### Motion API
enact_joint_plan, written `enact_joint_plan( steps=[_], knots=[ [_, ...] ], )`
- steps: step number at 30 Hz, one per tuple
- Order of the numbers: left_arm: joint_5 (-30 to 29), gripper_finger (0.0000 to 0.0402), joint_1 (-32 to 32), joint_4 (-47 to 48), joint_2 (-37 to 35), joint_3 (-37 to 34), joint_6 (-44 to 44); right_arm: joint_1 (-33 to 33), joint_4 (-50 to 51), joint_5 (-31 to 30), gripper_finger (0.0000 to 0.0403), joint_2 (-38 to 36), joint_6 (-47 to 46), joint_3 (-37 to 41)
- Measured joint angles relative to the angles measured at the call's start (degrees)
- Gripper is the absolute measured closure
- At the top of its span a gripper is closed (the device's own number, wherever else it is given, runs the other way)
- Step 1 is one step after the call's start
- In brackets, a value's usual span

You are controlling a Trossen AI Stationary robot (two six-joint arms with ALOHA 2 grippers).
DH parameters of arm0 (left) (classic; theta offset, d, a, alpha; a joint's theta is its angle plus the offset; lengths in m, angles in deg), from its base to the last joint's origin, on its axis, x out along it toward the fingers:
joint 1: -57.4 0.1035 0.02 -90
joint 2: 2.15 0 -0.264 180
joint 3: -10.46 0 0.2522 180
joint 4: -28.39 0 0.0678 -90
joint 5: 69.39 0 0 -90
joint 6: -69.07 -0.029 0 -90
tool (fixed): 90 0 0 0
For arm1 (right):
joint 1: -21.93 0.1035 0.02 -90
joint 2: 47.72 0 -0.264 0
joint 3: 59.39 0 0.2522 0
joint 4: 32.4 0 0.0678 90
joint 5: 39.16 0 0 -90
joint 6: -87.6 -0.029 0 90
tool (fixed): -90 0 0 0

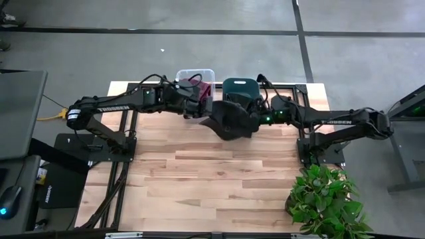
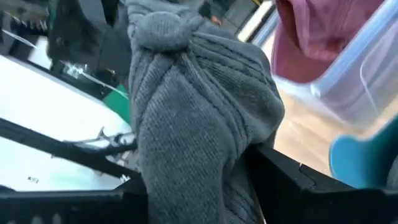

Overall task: Pick & Place hat
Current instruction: Put the black cap into the green bin

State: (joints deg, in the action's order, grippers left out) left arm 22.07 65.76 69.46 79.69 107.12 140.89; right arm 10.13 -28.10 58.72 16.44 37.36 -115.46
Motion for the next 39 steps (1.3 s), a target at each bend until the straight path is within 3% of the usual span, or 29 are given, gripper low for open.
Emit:
enact_joint_plan(
  steps=[9,15,20,26,35,39],
  knots=[
    [0.53,0.0401,-0.03,-2.52,-0.02,0.00,-0.66,-3.38,-8.24,3.13,0.0246,-0.31,0.17,0.00],
    [0.53,0.0401,-0.04,-5.79,-0.04,0.00,-0.74,-3.68,-8.65,4.74,0.0253,-0.61,0.78,0.00],
    [0.57,0.0401,-0.04,-6.00,-0.04,0.00,-1.10,-3.66,-8.25,4.59,0.0293,-0.63,1.20,0.00],
    [2.95,0.0401,-0.07,-5.75,-0.04,0.00,-2.10,-3.66,-8.07,4.48,0.0389,-0.63,2.60,0.00],
    [4.03,0.0399,-0.07,-5.68,-0.04,0.00,-6.07,-4.78,-7.98,4.45,0.0399,-0.63,2.47,0.00],
    [4.24,0.0372,-0.07,-4.80,-0.04,0.00,-8.46,-4.82,-7.16,4.50,0.0400,-0.63,2.68,0.00]
  ],
)
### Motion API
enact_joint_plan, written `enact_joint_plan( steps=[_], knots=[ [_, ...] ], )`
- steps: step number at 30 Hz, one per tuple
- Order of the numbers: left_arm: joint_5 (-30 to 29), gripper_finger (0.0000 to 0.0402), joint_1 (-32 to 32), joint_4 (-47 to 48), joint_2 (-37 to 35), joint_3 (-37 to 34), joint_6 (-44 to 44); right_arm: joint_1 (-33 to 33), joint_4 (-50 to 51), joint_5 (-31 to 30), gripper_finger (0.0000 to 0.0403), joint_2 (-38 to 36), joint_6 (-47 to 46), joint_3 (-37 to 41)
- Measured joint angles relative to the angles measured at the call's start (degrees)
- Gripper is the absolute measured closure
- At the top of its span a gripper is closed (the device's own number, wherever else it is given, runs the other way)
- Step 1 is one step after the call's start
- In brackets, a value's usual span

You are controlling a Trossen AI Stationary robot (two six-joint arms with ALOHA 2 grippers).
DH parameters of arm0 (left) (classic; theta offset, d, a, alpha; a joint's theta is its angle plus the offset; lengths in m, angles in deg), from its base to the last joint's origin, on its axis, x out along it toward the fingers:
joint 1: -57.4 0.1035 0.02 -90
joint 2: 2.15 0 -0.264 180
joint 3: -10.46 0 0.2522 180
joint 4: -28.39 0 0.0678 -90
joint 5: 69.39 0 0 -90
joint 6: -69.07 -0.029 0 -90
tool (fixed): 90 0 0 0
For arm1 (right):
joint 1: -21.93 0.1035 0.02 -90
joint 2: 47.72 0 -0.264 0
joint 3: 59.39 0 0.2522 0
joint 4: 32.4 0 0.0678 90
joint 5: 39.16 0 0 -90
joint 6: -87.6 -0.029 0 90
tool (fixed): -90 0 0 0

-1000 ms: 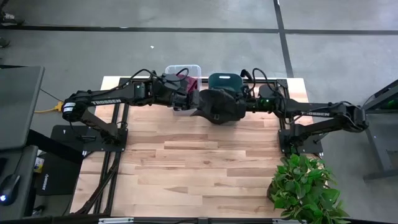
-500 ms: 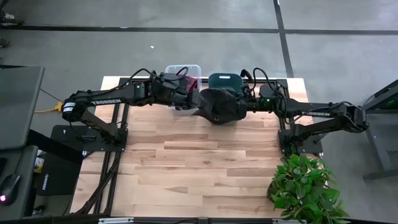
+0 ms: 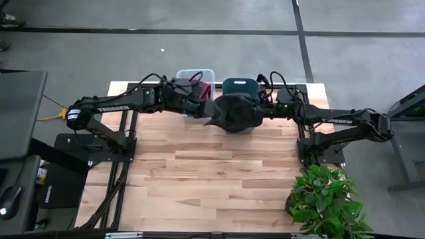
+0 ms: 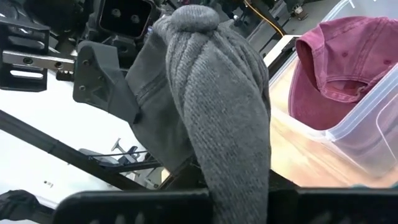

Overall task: Pick & Place hat
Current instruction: Put the black cap into the green bin

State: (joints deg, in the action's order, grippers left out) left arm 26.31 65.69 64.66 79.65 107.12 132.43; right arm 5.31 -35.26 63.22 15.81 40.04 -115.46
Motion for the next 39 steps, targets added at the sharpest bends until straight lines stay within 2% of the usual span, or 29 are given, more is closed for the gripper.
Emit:
enact_joint_plan(
  steps=[6,10,15,24,35,39],
  knots=[
    [0.94,0.0282,-0.02,2.29,0.00,0.00,-1.44,0.00,1.17,-0.33,0.0401,0.04,0.12,0.00],
    [-2.18,0.0220,-0.04,2.78,0.00,0.00,-4.08,0.00,2.00,-0.86,0.0402,0.04,0.27,0.02],
    [-3.99,0.0175,0.00,3.04,0.00,0.00,-5.35,-0.23,4.38,-2.39,0.0402,0.07,0.53,0.04],
    [-5.24,0.0161,0.00,6.19,-0.38,-0.02,-8.69,-3.40,5.02,-1.28,0.0403,0.04,0.13,0.04],
    [-22.21,0.0160,0.00,10.92,-7.96,-0.05,-15.79,-7.77,6.43,1.34,0.0403,0.04,-1.40,0.04],
    [-24.51,0.0160,1.30,12.22,-9.86,-0.11,-18.07,-8.30,11.60,1.12,0.0403,0.04,-0.28,-2.92]
  ],
)
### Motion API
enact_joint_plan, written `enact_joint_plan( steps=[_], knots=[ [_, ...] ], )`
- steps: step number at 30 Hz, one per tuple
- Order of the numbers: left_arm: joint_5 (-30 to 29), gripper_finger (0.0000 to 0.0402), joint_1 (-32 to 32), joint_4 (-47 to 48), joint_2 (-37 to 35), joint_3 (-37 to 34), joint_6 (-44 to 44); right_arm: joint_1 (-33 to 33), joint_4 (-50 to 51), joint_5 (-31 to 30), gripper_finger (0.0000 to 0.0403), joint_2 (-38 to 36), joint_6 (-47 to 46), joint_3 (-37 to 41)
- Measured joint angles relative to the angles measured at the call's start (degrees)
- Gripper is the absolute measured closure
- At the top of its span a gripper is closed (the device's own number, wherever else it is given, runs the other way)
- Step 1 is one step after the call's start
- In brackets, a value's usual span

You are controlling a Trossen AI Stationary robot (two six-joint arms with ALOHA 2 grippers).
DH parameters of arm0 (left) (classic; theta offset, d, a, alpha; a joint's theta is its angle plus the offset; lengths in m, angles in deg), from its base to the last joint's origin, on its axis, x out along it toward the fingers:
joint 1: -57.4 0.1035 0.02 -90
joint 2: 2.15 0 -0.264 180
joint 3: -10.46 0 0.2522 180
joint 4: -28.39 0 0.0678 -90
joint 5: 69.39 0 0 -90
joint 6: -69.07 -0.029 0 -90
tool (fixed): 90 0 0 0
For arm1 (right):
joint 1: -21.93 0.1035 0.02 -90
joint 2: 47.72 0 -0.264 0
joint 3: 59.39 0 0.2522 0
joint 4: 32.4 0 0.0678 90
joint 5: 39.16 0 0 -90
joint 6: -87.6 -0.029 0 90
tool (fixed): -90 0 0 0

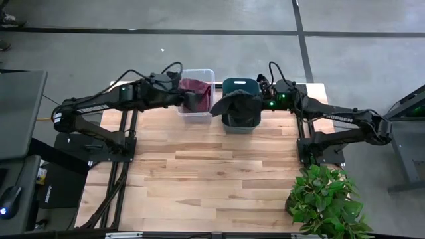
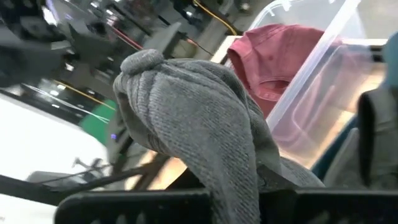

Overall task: Pick & Place hat
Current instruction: Put the black cap into the green bin

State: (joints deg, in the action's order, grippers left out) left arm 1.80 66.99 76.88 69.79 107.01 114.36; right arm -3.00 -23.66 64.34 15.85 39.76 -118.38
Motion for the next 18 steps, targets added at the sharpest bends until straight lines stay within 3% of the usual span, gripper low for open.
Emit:
enact_joint_plan(
  steps=[11,18],
  knots=[
    [11.85,0.0160,10.67,2.57,-1.18,0.09,0.06,-2.69,33.71,-8.66,0.0402,0.20,8.63,-18.74],
    [17.83,0.0160,15.25,2.32,-1.18,0.09,-5.48,-8.57,36.52,0.32,0.0402,0.47,3.90,-20.80]
  ],
)
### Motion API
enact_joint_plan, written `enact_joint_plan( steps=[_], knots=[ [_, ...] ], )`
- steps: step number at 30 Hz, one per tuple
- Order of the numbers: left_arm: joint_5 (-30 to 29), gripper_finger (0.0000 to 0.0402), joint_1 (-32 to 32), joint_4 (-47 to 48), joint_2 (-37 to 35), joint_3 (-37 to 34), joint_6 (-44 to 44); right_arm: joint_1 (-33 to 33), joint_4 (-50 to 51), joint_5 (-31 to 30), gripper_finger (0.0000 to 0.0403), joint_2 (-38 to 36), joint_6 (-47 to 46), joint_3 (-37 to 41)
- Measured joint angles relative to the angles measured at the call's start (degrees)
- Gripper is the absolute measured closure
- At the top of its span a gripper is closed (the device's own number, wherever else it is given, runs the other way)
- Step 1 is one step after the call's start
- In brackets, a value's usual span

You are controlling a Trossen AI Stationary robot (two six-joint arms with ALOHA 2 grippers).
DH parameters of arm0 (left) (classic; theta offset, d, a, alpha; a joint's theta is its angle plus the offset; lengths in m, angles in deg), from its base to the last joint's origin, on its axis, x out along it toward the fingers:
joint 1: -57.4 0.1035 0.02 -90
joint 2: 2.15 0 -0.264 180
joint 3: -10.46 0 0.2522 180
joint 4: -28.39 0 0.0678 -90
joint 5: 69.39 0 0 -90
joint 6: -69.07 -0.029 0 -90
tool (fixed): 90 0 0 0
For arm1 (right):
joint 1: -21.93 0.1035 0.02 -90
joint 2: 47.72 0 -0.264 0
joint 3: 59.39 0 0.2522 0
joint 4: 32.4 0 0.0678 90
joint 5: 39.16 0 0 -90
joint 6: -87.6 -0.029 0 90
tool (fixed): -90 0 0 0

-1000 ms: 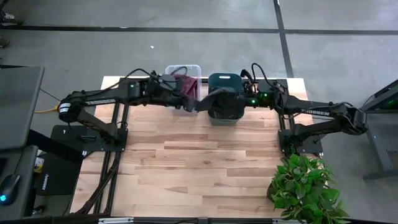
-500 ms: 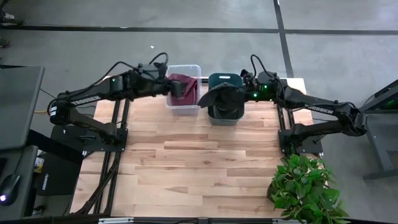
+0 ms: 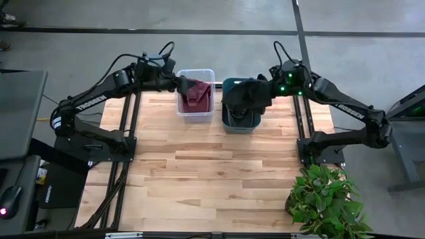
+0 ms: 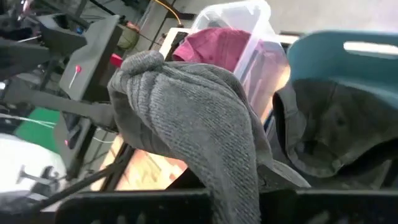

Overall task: Pick & Place hat
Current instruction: Put the black cap into the green bin

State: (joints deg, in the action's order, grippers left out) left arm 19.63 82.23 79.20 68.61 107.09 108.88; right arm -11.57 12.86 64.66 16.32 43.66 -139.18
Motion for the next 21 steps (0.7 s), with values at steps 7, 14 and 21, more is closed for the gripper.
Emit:
enact_joint_plan(
  steps=[7,14,21],
  knots=[
    [5.49,0.0160,4.61,-0.03,0.00,0.00,-4.08,-3.06,0.41,2.21,0.0402,2.82,-3.36,0.01],
    [12.94,0.0160,9.09,0.39,0.00,0.00,-8.82,-3.00,0.48,1.05,0.0402,8.61,-4.71,-3.09],
    [18.74,0.0160,14.36,1.37,0.00,0.00,-13.79,-2.88,6.63,0.91,0.0402,16.69,-3.75,-12.02]
  ],
)
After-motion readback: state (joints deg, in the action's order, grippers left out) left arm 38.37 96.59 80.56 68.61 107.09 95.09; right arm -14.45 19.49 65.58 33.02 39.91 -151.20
